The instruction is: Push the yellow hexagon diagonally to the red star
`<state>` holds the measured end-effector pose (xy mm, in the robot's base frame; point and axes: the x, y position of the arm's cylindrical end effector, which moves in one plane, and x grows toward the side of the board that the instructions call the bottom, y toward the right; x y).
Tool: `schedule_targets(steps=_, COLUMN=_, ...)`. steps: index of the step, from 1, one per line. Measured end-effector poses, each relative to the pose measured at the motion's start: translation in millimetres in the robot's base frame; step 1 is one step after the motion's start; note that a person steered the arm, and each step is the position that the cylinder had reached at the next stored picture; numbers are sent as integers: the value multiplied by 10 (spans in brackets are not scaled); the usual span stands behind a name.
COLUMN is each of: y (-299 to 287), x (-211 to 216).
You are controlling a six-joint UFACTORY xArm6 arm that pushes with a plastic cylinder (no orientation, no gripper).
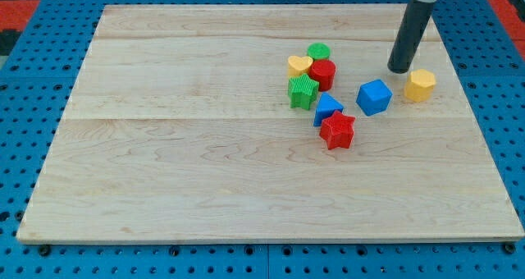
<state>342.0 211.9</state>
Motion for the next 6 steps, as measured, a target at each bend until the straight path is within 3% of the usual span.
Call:
schedule_targets(steps=1, y=205, x=219)
schedule_targets(steps=2, y=141, x=884)
schedule_targets(steps=4, y=195, x=1769)
schedule_targets(steps=5, y=215, x=1873)
schedule_targets(steps=6, y=399, x=1575)
